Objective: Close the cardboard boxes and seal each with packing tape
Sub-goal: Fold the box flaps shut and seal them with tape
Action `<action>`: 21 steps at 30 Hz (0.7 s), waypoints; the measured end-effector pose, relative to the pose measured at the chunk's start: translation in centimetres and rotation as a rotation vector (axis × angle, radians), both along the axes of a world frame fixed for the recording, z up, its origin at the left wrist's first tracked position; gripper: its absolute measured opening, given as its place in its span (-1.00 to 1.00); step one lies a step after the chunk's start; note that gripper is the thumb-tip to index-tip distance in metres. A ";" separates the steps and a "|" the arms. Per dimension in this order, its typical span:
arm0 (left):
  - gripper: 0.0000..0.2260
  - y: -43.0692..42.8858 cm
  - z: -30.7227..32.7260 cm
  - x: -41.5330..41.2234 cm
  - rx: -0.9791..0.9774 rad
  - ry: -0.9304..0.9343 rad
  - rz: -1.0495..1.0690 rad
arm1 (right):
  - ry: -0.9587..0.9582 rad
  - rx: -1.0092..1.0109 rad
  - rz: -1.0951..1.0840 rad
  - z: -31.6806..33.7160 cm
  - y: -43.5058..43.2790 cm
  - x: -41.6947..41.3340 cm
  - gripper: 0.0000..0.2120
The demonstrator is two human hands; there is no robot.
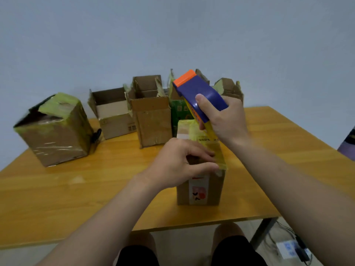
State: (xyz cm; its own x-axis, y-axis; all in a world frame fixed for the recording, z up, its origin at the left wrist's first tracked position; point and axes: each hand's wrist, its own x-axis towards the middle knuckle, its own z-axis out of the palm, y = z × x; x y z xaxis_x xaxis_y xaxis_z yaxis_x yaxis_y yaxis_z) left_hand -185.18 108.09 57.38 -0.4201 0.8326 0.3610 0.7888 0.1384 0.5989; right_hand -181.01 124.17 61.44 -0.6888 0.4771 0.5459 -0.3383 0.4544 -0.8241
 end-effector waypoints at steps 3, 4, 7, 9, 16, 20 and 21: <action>-0.71 -0.3 0.3 -0.2 -0.021 0.015 -0.061 | 0.040 0.031 0.043 -1.2 0.3 -0.9 -0.73; -0.71 -0.2 0.6 -0.2 -0.044 0.036 -0.064 | 0.043 0.040 0.058 -1.4 0.4 -1.1 -0.75; -0.67 1.0 1.6 0.1 -0.120 0.318 -0.054 | 0.006 0.109 0.062 -1.7 0.8 -1.8 -0.78; -0.64 2.2 1.8 0.6 -0.107 0.551 -0.080 | -0.037 0.163 0.101 -1.3 1.2 -2.3 -0.72; -0.77 4.2 -0.4 0.1 0.112 0.673 -0.185 | -0.155 0.240 0.163 0.2 1.6 -4.2 -0.49; -0.79 3.5 -1.8 0.4 0.162 0.747 -0.126 | -0.055 0.143 0.192 -0.7 2.0 -3.9 -0.57; -0.78 3.3 -2.0 0.4 0.163 0.758 -0.125 | -0.005 0.096 0.174 -1.0 2.2 -3.6 -0.60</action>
